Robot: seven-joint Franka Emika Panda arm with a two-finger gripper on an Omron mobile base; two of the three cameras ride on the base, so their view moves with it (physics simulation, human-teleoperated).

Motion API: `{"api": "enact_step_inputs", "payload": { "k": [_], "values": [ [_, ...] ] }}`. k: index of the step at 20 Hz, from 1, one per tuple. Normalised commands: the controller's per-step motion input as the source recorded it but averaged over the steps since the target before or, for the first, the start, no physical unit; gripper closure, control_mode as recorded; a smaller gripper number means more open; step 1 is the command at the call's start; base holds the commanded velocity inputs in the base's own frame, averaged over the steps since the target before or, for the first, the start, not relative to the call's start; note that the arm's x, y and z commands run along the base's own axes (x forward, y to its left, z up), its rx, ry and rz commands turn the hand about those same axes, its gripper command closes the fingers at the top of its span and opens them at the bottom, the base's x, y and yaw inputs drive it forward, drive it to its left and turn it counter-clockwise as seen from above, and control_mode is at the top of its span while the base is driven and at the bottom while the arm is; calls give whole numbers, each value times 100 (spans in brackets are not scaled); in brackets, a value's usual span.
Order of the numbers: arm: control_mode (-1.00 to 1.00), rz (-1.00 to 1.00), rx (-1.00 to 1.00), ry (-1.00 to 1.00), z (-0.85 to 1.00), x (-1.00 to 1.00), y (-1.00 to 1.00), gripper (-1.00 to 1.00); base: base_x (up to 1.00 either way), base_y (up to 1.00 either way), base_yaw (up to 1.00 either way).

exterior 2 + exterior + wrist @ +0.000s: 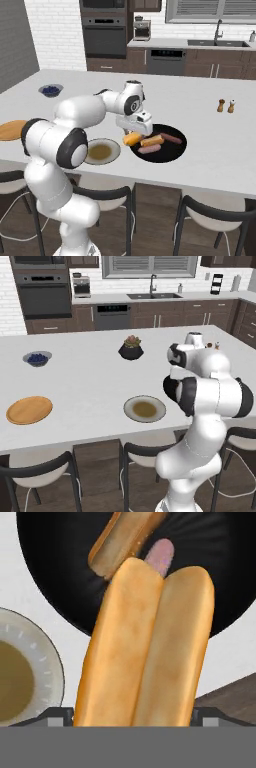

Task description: Place one bun and one sausage from the bowl on each plate.

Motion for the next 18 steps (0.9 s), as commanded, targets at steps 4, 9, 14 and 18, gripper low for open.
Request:
{"api": "enact_step_inputs", "payload": {
  "k": [4, 9, 14, 18],
  "values": [
    [-100, 35, 0, 3, 7, 0, 100, 100, 0, 0, 0],
    [-100, 18, 0, 1, 13, 0, 100, 100, 0, 0, 0],
    [-100, 5, 0, 9, 2, 0, 78, 100, 0, 0, 0],
    [-100, 0, 1, 12, -3, 0, 37, 100, 0, 0, 0]
  ]
}}
